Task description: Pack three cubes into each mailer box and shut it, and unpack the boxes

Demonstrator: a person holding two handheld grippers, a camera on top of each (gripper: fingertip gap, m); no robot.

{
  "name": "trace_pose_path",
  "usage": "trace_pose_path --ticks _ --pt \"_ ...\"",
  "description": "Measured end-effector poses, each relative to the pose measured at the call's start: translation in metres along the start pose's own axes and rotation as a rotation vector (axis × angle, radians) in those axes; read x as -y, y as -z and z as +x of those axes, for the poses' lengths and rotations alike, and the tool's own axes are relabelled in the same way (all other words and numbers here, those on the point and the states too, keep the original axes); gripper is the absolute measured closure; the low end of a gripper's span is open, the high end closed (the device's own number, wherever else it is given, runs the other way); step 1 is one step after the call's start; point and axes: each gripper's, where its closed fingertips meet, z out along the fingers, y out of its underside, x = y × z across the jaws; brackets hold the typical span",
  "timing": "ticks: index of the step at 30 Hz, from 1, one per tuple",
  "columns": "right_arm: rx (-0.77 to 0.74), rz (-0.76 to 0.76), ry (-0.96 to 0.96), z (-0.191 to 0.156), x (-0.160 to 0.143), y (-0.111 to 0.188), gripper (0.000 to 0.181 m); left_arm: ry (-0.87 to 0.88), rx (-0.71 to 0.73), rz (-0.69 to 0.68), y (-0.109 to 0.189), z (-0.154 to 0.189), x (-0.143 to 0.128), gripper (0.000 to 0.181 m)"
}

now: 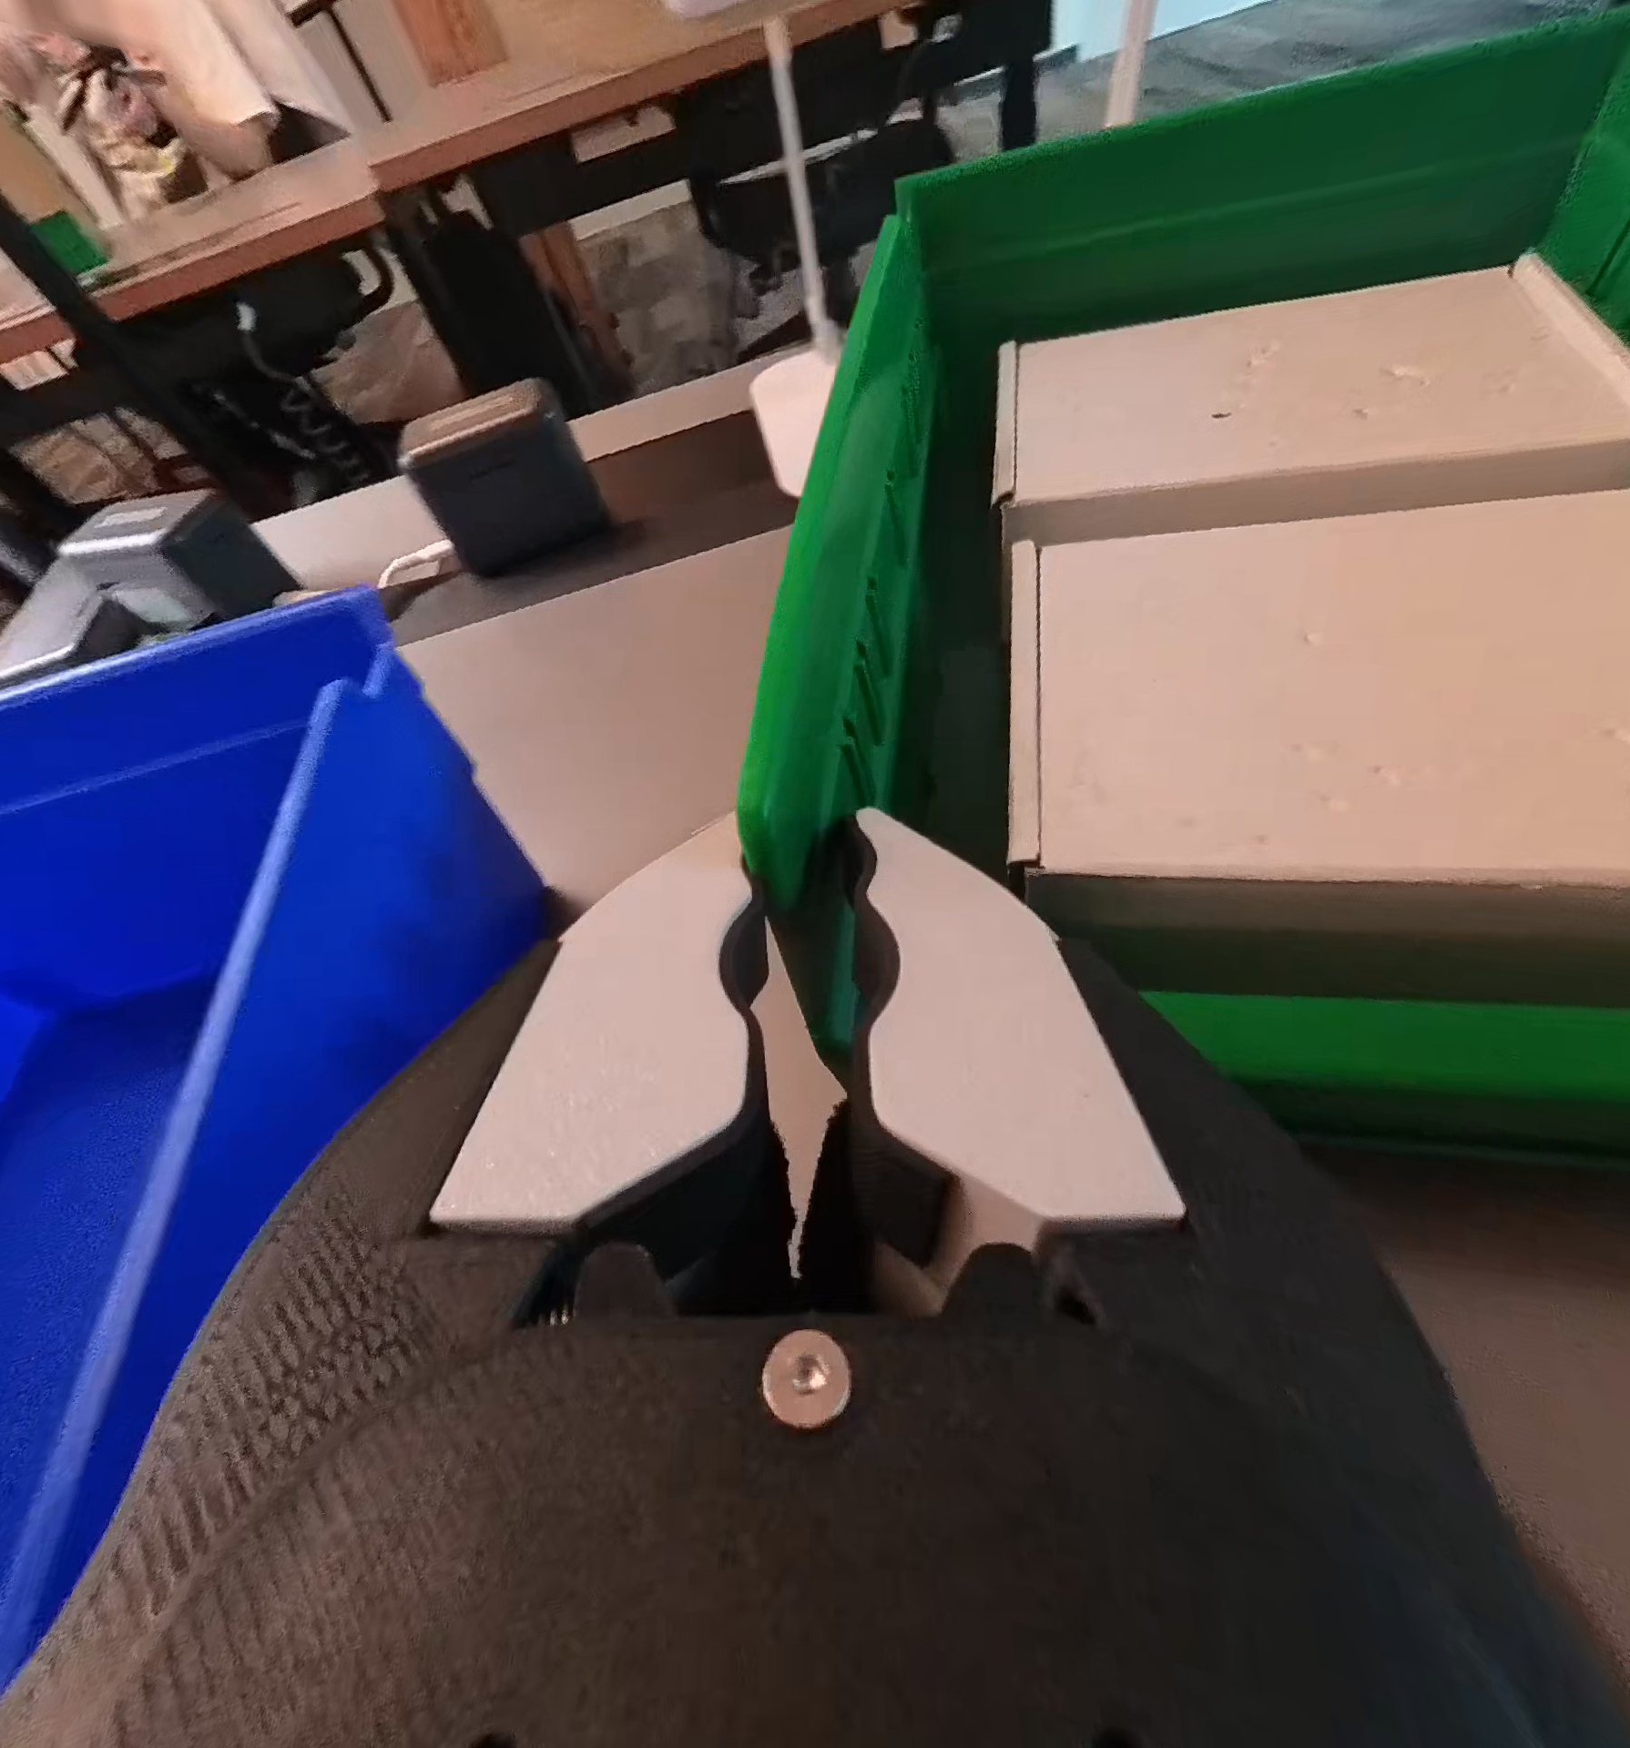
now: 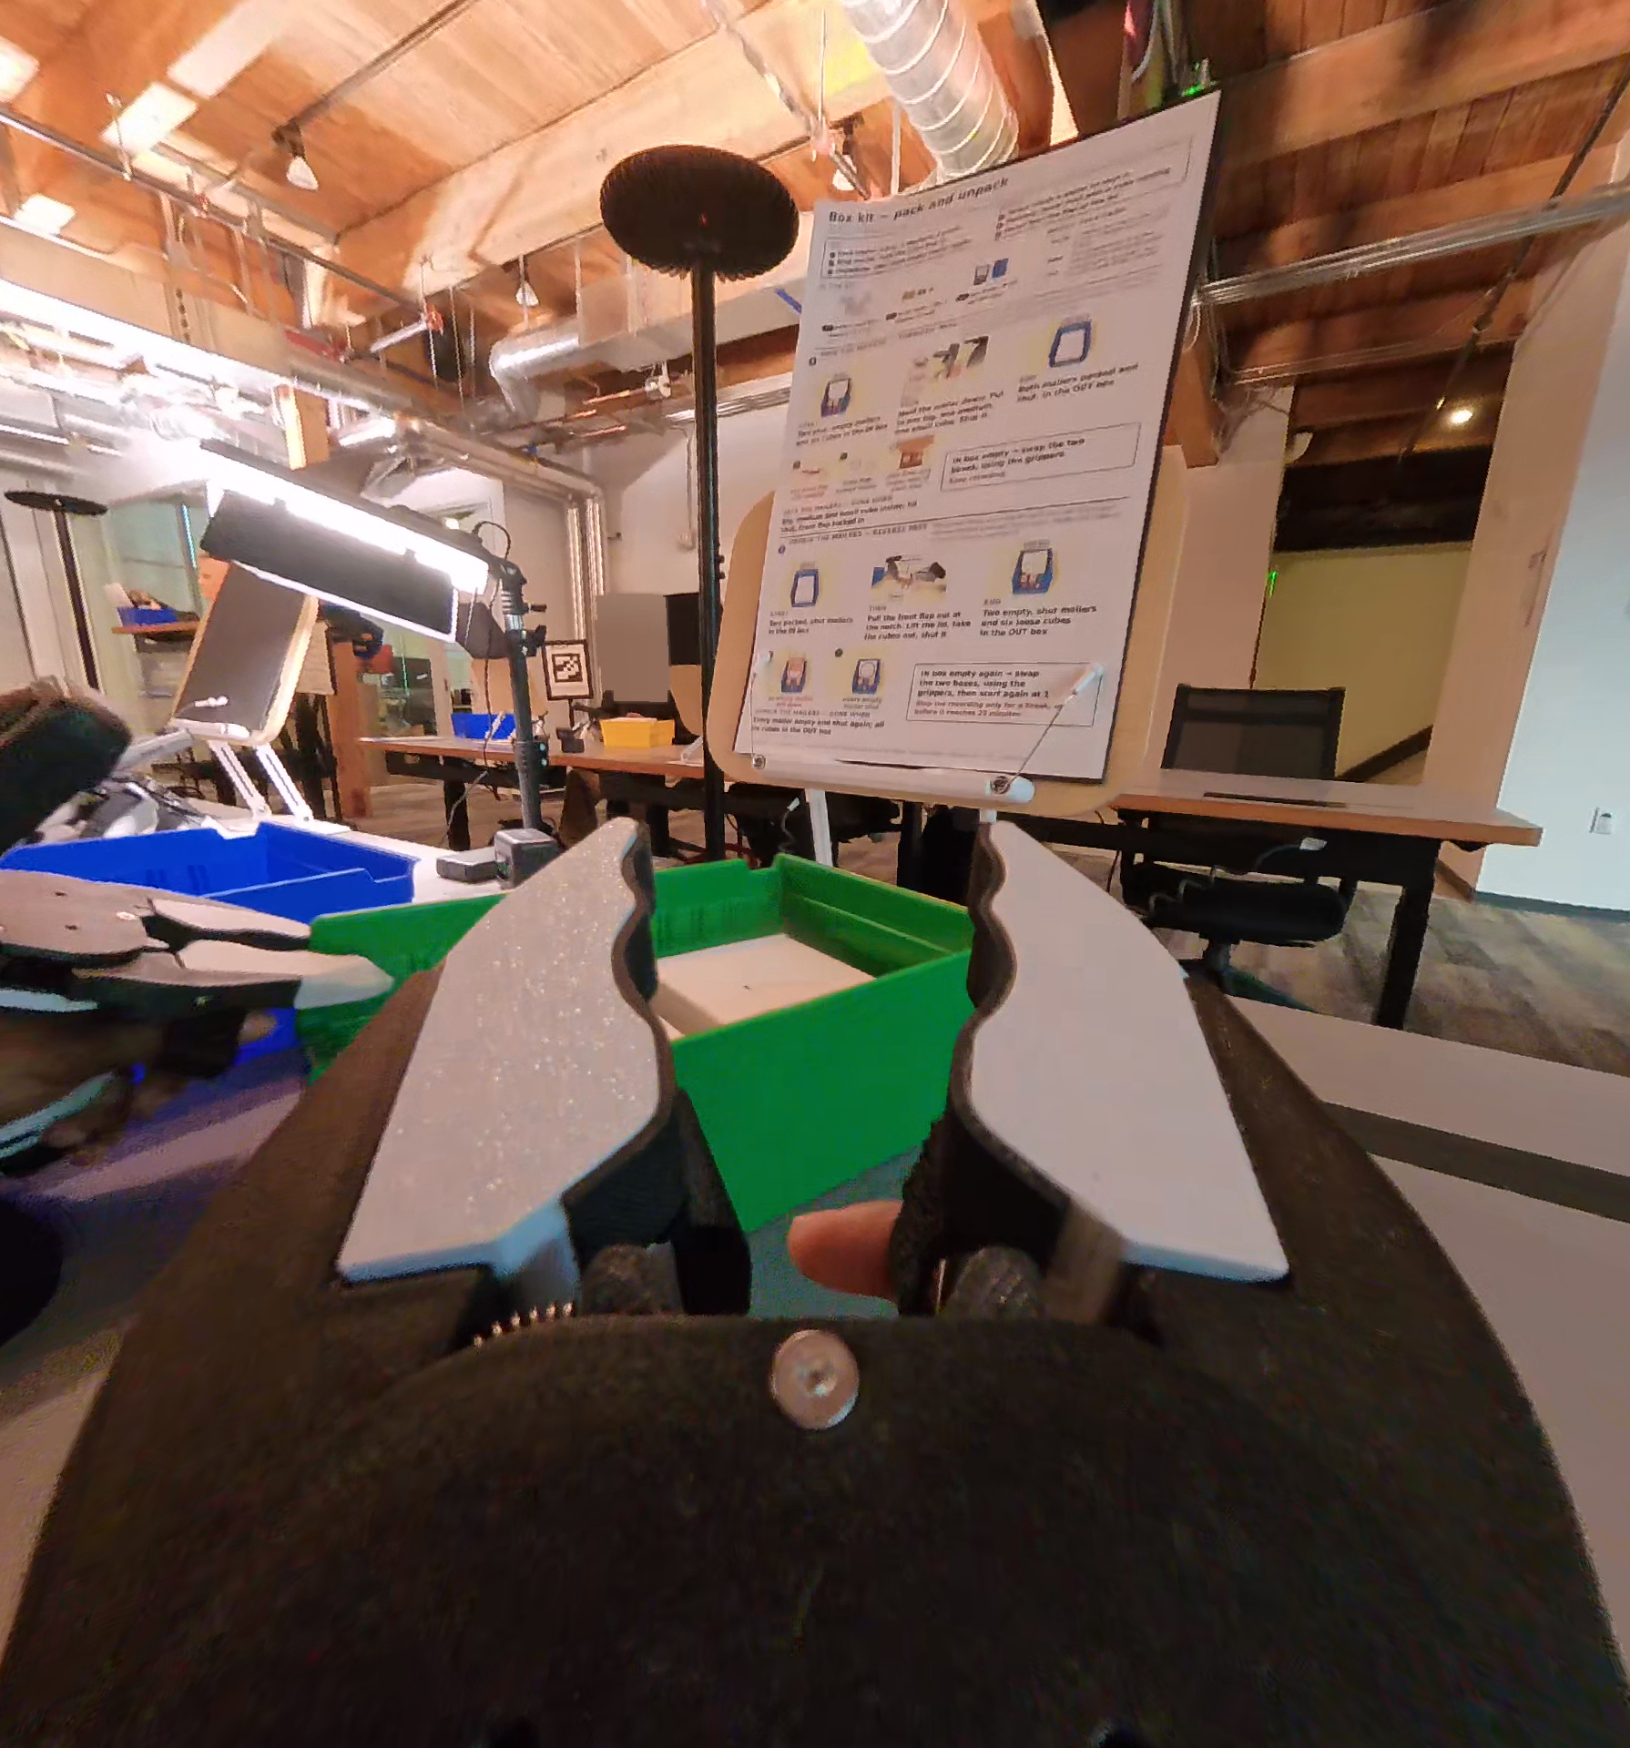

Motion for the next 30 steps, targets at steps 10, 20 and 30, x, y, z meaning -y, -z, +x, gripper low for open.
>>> trace_pose_path --ticks 10,20,30 --pt "0.003 -0.019 0.037 -0.001 -0.003 -0.001 0.117 -0.073 0.171 -0.027 0.033 -0.026 -0.018 0.171" --pt "0.041 -0.107 0.054 -0.008 -0.015 -0.001 0.106 -0.092 0.125 0.118 0.06 -0.022 -0.008 0.138" --pt "0.139 -0.234 0.043 -0.029 -0.037 0.031 0.077 0.113 -0.423 0.6 0.197 0.006 0.038 0.094"
